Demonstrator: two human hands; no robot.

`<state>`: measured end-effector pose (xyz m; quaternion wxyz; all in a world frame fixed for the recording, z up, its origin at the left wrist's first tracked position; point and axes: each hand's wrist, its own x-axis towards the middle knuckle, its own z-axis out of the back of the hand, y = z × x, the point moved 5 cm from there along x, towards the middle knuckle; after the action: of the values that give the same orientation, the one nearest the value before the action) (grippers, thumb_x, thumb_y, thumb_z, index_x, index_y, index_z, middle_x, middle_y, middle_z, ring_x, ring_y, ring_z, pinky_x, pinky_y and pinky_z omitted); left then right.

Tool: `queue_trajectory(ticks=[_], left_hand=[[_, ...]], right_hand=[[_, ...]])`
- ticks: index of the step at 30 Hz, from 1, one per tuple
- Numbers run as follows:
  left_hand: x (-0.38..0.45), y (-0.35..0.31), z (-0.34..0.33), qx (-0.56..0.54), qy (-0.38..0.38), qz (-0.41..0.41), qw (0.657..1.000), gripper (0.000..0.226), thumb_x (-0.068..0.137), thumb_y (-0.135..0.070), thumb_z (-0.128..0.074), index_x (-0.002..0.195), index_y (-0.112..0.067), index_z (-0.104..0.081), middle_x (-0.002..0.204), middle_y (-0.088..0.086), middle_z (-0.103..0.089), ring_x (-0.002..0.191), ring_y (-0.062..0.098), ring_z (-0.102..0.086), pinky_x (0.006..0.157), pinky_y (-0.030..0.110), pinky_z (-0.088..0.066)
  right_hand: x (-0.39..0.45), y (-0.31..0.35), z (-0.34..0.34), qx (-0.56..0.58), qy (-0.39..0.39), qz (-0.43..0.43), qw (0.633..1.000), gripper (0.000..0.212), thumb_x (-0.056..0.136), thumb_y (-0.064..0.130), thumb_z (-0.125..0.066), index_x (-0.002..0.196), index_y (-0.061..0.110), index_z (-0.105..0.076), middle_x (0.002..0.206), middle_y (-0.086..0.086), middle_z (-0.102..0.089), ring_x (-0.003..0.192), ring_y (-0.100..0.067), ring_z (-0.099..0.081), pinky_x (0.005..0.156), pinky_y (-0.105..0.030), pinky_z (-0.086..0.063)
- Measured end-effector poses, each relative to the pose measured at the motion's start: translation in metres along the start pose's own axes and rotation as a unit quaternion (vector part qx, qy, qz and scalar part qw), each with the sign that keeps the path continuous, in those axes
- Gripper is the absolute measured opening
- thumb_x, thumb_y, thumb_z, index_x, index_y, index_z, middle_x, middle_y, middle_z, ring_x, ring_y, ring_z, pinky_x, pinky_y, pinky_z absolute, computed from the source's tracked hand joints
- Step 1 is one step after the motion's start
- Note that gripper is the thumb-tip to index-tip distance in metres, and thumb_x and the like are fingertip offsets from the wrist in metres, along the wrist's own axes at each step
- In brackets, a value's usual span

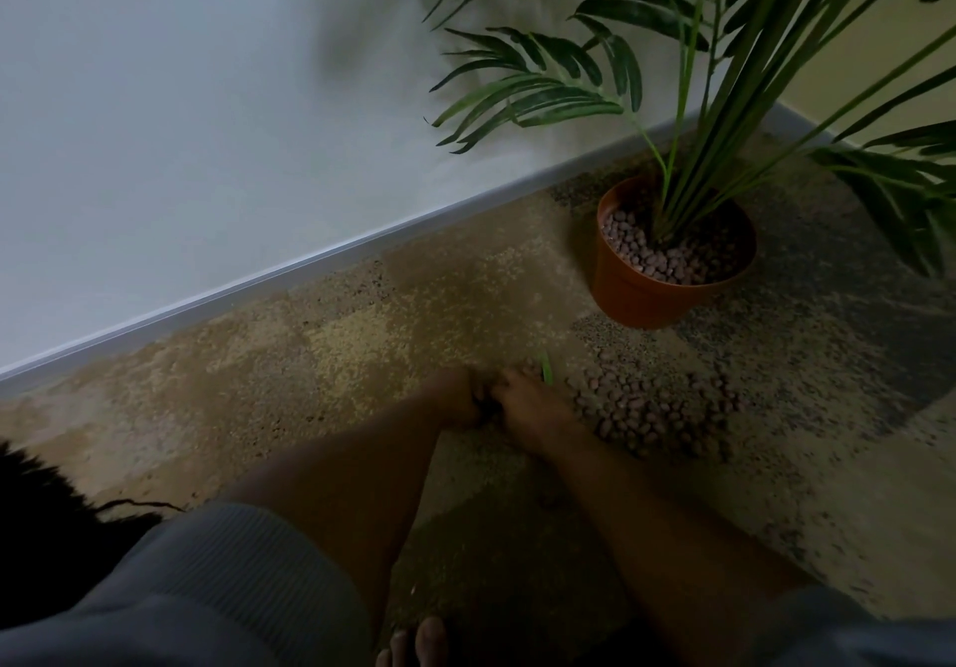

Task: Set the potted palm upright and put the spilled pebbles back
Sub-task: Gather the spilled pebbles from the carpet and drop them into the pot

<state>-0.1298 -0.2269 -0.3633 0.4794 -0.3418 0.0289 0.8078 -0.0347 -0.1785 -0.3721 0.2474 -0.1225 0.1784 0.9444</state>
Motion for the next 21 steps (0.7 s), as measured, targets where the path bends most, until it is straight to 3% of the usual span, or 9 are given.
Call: queue_trajectory(ticks=[4, 9, 11, 13, 14, 15, 17, 19, 21], left_hand=[[0.004, 0.004, -0.002, 0.006, 0.010, 0.013, 1.000, 0.031, 0.094, -0.029, -0.055, 0.121, -0.013, -0.060, 0.122, 0.007, -0.061, 0.112, 0.023, -0.057, 0.091, 0.028, -0.044], [0.006, 0.004, -0.003, -0.026, 0.031, 0.042, 0.998, 0.034, 0.097, -0.032, -0.050, 0.122, -0.012, -0.060, 0.122, 0.009, -0.062, 0.113, 0.024, -0.058, 0.101, 0.037, -0.046], [0.006, 0.006, -0.002, -0.068, 0.038, 0.063, 0.995, 0.036, 0.098, -0.034, -0.048, 0.124, -0.012, -0.058, 0.122, 0.008, -0.060, 0.114, 0.024, -0.056, 0.102, 0.036, -0.045], [0.014, 0.011, -0.007, -0.102, 0.056, 0.082, 0.990, 0.033, 0.098, -0.033, -0.047, 0.119, -0.011, -0.060, 0.118, 0.008, -0.060, 0.107, 0.022, -0.057, 0.098, 0.034, -0.047], [0.018, 0.012, -0.008, -0.153, 0.051, 0.091, 0.983, 0.028, 0.099, -0.029, -0.047, 0.113, -0.010, -0.062, 0.111, 0.008, -0.062, 0.101, 0.021, -0.058, 0.094, 0.033, -0.049], [0.021, 0.013, -0.011, -0.252, 0.051, 0.113, 0.960, 0.022, 0.099, -0.024, -0.047, 0.101, -0.009, -0.063, 0.100, 0.008, -0.061, 0.091, 0.020, -0.058, 0.085, 0.031, -0.050], [0.021, 0.007, -0.012, -0.440, 0.048, 0.142, 0.885, 0.025, 0.100, -0.016, -0.042, 0.080, -0.013, -0.057, 0.077, 0.006, -0.053, 0.068, 0.014, -0.050, 0.064, 0.023, -0.042], [0.023, -0.002, -0.008, -0.557, 0.053, 0.141, 0.817, 0.030, 0.102, -0.011, -0.037, 0.076, -0.014, -0.052, 0.070, 0.003, -0.046, 0.059, 0.010, -0.043, 0.055, 0.020, -0.035], [0.025, -0.010, -0.003, -0.650, 0.047, 0.144, 0.745, 0.029, 0.101, -0.007, -0.034, 0.080, -0.011, -0.053, 0.070, 0.004, -0.048, 0.060, 0.010, -0.046, 0.048, 0.019, -0.042]], right_hand=[[0.001, 0.002, 0.002, -0.003, 0.001, -0.021, 1.000, 0.037, 0.100, 0.013, -0.039, 0.134, 0.012, -0.054, 0.144, -0.012, -0.040, 0.130, -0.027, -0.042, 0.106, -0.037, -0.036], [0.001, 0.002, 0.006, 0.011, 0.009, -0.068, 0.998, 0.032, 0.099, 0.013, -0.043, 0.129, 0.010, -0.055, 0.137, -0.011, -0.046, 0.123, -0.025, -0.047, 0.102, -0.036, -0.041], [0.000, -0.005, 0.010, 0.074, -0.005, -0.114, 0.991, 0.029, 0.096, 0.009, -0.047, 0.122, 0.010, -0.061, 0.132, -0.011, -0.052, 0.119, -0.024, -0.052, 0.100, -0.034, -0.043], [0.001, -0.018, 0.013, 0.200, -0.033, -0.187, 0.961, 0.023, 0.092, 0.009, -0.055, 0.110, 0.011, -0.069, 0.119, -0.008, -0.064, 0.108, -0.022, -0.060, 0.093, -0.032, -0.049], [0.002, -0.026, 0.014, 0.290, -0.049, -0.228, 0.928, 0.020, 0.091, 0.011, -0.058, 0.105, 0.012, -0.072, 0.111, -0.007, -0.067, 0.101, -0.020, -0.063, 0.089, -0.031, -0.053], [0.001, -0.033, 0.012, 0.406, -0.057, -0.268, 0.872, 0.017, 0.090, 0.010, -0.060, 0.102, 0.010, -0.072, 0.106, -0.007, -0.068, 0.096, -0.019, -0.064, 0.085, -0.031, -0.056], [-0.001, -0.037, 0.009, 0.636, -0.047, -0.308, 0.706, 0.014, 0.089, 0.002, -0.060, 0.100, 0.004, -0.069, 0.104, -0.010, -0.064, 0.091, -0.017, -0.062, 0.078, -0.027, -0.058], [-0.002, -0.040, 0.011, 0.756, -0.045, -0.303, 0.579, 0.016, 0.091, -0.004, -0.056, 0.105, 0.000, -0.063, 0.101, -0.010, -0.058, 0.088, -0.015, -0.057, 0.079, -0.026, -0.056], [-0.004, -0.043, 0.014, 0.822, -0.052, -0.287, 0.489, 0.014, 0.093, -0.007, -0.050, 0.099, 0.000, -0.061, 0.091, -0.010, -0.054, 0.080, -0.014, -0.052, 0.081, -0.030, -0.055]])
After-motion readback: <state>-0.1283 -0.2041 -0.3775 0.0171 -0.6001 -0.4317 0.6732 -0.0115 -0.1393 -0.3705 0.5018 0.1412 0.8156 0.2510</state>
